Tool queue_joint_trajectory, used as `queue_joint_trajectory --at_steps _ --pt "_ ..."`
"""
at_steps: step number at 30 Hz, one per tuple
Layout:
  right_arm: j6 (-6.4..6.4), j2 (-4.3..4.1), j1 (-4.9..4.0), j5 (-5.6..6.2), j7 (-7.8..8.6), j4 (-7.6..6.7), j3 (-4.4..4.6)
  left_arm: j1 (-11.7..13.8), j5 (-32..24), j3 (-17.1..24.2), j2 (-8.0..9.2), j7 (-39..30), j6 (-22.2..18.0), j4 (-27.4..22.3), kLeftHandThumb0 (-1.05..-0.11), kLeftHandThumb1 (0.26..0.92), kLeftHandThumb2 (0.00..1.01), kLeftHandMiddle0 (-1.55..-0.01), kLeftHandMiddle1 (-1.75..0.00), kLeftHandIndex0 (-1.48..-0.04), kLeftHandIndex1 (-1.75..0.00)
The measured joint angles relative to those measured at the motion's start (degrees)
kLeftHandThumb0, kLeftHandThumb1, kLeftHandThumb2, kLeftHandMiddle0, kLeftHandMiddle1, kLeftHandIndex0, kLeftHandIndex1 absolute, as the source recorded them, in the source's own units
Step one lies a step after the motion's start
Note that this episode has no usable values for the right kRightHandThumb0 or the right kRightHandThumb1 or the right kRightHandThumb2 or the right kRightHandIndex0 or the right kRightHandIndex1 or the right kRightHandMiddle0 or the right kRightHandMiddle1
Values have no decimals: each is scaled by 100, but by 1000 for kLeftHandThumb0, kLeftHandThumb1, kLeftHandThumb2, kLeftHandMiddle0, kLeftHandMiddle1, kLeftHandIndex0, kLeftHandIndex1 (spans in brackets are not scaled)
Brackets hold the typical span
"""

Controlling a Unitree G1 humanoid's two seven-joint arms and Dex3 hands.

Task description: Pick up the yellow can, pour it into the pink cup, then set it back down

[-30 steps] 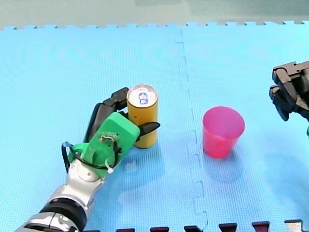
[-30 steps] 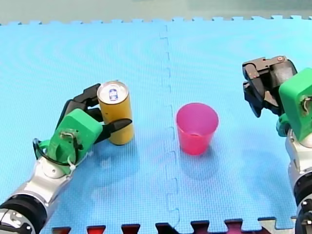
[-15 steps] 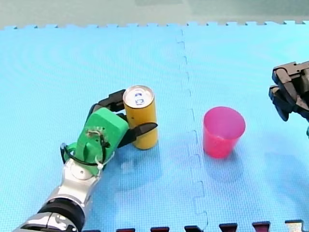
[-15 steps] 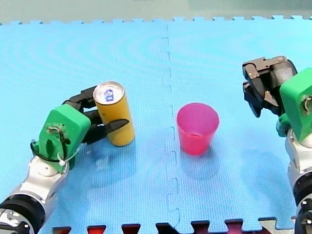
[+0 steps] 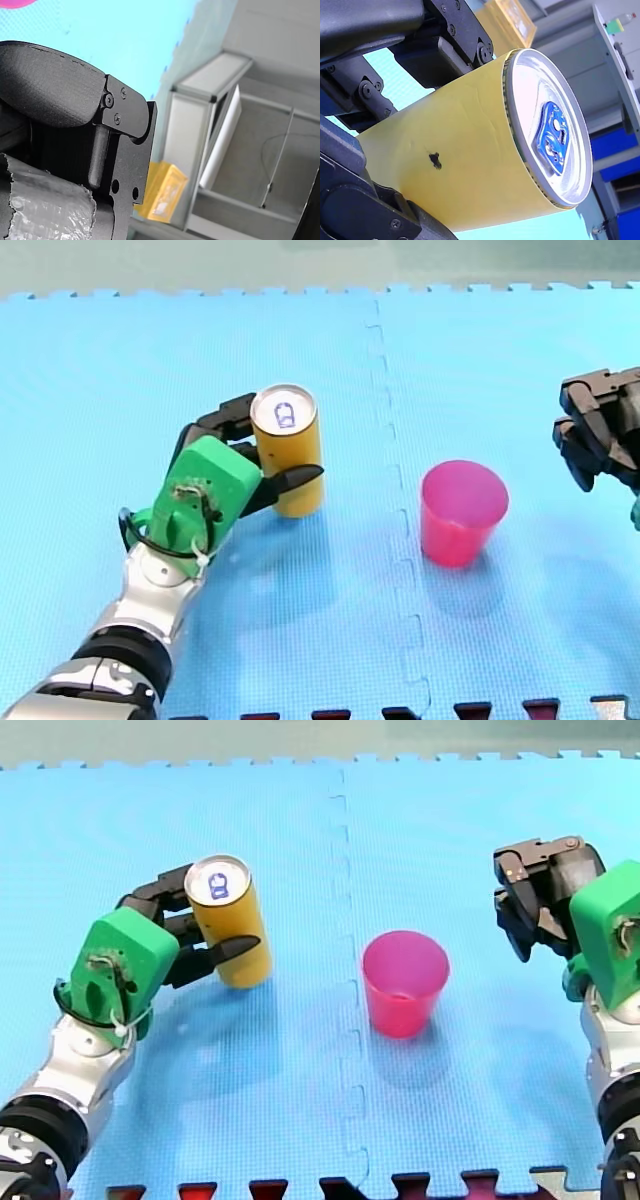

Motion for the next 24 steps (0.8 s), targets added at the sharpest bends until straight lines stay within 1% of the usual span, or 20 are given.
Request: queue_joint_trajectory --at_steps 8,17,24 --pt "0 16 -4 -9 -21 3 17 -60 133 -91 17 150 -40 -12 -367 799 0 -1351 -27 -1212 -5" --pt "0 62 -6 -10 -61 2 25 -78 264 -201 56 310 -66 -28 -368 801 1 -1354 -18 -1214 -2" --pt "1 73 -5 -3 -60 4 20 -182 307 -251 45 332 -22 -38 -364 803 1 -1352 -11 -1213 -1"
